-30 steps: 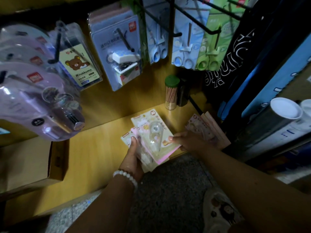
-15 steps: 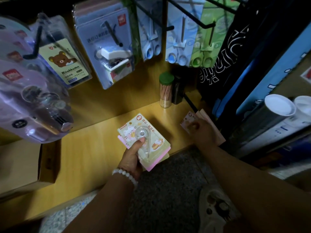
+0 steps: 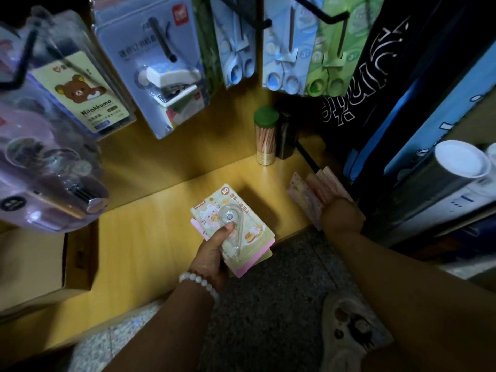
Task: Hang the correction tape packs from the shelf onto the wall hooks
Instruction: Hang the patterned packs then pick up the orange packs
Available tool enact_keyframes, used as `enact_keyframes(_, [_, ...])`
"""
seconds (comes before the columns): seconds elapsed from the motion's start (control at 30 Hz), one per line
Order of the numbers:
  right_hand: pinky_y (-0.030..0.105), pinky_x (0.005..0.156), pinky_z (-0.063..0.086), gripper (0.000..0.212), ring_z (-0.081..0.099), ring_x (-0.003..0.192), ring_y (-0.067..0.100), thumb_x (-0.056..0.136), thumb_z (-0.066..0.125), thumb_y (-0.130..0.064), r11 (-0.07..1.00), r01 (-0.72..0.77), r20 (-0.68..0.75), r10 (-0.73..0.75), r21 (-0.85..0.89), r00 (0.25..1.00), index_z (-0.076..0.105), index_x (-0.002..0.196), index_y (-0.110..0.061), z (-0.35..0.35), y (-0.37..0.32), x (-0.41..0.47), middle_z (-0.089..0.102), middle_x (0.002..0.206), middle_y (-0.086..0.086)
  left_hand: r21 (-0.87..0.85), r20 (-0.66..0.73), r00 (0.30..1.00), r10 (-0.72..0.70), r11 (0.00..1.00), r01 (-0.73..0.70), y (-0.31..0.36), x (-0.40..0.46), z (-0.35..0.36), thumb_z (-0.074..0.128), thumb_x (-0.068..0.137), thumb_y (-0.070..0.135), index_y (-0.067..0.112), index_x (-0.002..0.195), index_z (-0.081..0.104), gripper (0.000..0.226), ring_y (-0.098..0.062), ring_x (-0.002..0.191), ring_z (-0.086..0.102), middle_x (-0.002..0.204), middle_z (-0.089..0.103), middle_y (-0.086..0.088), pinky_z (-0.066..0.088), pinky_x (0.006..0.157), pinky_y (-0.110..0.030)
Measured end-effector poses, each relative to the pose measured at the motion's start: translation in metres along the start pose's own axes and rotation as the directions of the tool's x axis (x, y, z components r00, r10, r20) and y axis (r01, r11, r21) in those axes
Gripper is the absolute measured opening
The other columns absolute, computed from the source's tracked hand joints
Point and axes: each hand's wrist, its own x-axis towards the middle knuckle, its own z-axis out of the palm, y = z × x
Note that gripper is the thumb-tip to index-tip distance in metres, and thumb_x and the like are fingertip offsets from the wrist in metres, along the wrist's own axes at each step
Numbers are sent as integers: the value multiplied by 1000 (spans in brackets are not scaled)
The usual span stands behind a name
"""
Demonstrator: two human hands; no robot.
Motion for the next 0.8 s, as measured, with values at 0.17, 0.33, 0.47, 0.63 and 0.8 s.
enact_keyframes(0.17, [39, 88, 46, 31, 59, 108, 36, 94, 50, -18, 972, 72, 36, -82, 225, 996, 62, 119, -3, -9, -24, -8, 64, 117, 21, -1, -33, 999, 9, 1000, -9, 5, -9, 1, 74, 70, 22, 13, 130, 59, 62, -36, 112, 64, 122, 69, -17, 47, 99, -58])
enact_keyframes(0.33, [29, 67, 36, 15, 60, 97, 34, 90, 54, -11, 872, 108, -34, -105, 478, 994, 63, 93, 1, -37, -57, -22, 66, 99, 21, -7, -47, 999, 25, 1000, -26, 14, -27, 6, 79, 69, 23, 13, 128, 60, 63, -42, 112, 64, 121, 68, -21, 42, 97, -70])
enact_keyframes(0.47, [35, 72, 44, 16, 60, 84, 30, 87, 61, -13, 693, 100, -36, -107, 714, 994, 65, 89, 1, -61, -73, -35, 64, 84, 16, -12, -62, 994, 85, 996, -86, 25, -49, 15, 89, 59, 23, 13, 129, 59, 78, -45, 114, 62, 123, 67, -22, 39, 96, -74])
enact_keyframes(0.63, [11, 44, 37, 21, 49, 52, 12, 87, 63, -2, 511, 107, -29, -159, 853, 987, 58, 67, -6, -89, -78, -67, 53, 59, 8, -28, -19, 991, 133, 991, -134, 30, -78, 20, 73, 76, 18, 12, 129, 58, 56, -45, 110, 64, 120, 68, -23, 44, 91, -73])
enact_keyframes(0.8, [11, 37, 32, 25, 44, 40, 8, 87, 63, -2, 493, 92, 44, -256, 865, 966, 55, 63, -4, -105, -74, -100, 47, 48, 8, -29, 28, 980, 196, 980, -196, 30, -108, 34, 70, 76, 17, 12, 128, 60, 53, -37, 94, 72, 113, 73, -18, 53, 84, -65])
